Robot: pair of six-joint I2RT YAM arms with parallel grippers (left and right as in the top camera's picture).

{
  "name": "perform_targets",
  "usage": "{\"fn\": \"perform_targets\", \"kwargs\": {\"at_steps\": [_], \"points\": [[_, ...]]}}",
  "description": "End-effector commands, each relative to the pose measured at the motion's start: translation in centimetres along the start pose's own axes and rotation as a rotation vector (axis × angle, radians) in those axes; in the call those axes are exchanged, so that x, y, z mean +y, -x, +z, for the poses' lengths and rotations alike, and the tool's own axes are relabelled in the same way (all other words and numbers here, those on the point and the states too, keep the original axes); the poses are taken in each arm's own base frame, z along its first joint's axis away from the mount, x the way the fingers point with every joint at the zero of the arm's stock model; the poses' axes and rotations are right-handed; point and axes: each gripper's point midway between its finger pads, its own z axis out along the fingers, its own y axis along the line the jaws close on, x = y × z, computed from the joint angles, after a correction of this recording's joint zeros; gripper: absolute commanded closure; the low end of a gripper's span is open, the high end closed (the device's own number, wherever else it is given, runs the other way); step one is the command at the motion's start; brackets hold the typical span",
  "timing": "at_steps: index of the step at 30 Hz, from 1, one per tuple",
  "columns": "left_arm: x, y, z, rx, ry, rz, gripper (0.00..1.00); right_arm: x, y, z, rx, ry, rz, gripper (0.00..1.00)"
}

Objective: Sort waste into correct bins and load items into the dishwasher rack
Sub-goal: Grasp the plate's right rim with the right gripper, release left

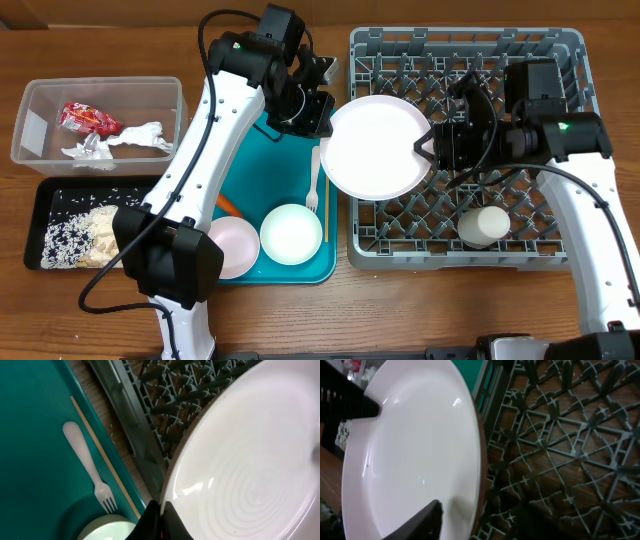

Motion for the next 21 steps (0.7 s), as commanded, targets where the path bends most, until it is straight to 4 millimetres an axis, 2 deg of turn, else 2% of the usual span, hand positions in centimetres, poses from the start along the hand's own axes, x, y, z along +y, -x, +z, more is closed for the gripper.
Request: {"fn": "perform_targets", "kwargs": {"at_steps": [1,3,7,12,16,21], "points": [[-0.9,0.4,0.1,-0.006,-0.034,-0.001,0.96,-0.1,0.4,0.2,-0.006,-0.002,-0.001,0.58],[-0.9,0.4,0.1,-0.006,-0.034,-0.001,0.96,-0.1,0.6,0.2,-0.012,-0.002,-0.004,0.61],[-0.9,0.4,0.1,-0.006,-0.034,-0.001,0.96,-0.1,0.7,0.2,-0.017,-0.002,-0.007,0.76],[-0.9,0.4,0.1,-0.005,-0.034,-0.001,0.96,-0.1,0.9,0.2,-0.027,-0.003,-0.013,0.84],[-1.1,0.4,0.1,-0.004,-0.044,-0.001,0.94,-0.1,1.0,0.2,-0.028,-0.003,-0.014,0.96],[-2.0,0.4,0.0,-0.003,-0.096,0.001,0.88,-0.1,1.0,0.2,-0.028,-0.003,-0.014,0.96]]}}
